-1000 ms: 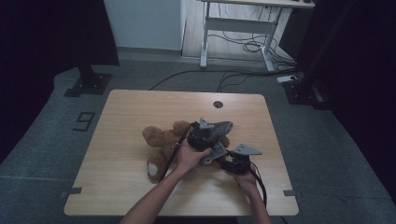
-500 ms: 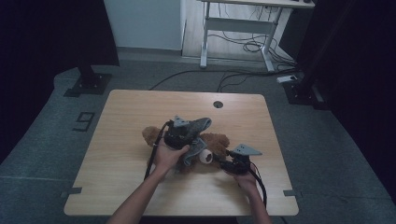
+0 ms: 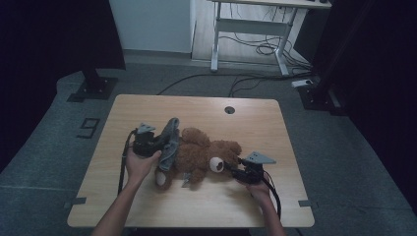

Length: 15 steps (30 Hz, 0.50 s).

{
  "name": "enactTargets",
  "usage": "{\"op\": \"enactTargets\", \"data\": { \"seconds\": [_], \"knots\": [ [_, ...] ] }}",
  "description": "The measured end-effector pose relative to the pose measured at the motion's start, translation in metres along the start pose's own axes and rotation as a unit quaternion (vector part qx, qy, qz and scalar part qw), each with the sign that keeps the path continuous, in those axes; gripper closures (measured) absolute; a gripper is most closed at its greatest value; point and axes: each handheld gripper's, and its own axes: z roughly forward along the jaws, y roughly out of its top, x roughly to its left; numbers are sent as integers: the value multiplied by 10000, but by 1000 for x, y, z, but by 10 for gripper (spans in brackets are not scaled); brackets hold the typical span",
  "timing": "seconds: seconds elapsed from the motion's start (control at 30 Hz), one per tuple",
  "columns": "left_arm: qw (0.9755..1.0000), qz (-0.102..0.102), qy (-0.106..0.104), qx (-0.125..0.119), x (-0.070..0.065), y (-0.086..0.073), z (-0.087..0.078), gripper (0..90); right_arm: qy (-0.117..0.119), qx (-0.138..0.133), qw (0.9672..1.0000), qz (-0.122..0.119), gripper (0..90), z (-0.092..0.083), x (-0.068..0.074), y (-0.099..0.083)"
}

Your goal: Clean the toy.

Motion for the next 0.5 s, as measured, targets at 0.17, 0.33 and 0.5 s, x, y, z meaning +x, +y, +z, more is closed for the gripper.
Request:
{"op": "enactTargets", "data": {
  "seconds": [0.17, 0.33, 0.5],
  "knots": [
    [9996, -267, -86, -66, 16, -8, -5, 732, 7, -17, 10000, 11, 508, 0, 0, 0],
    [9988, 297, -83, -370, -18, 10, -21, 734, 5, -14, 10000, 29, 508, 0, -1, 0],
    [9959, 673, -323, -506, -52, 23, -25, 735, 3, -13, 10000, 33, 508, 0, -1, 0]
  ]
}}
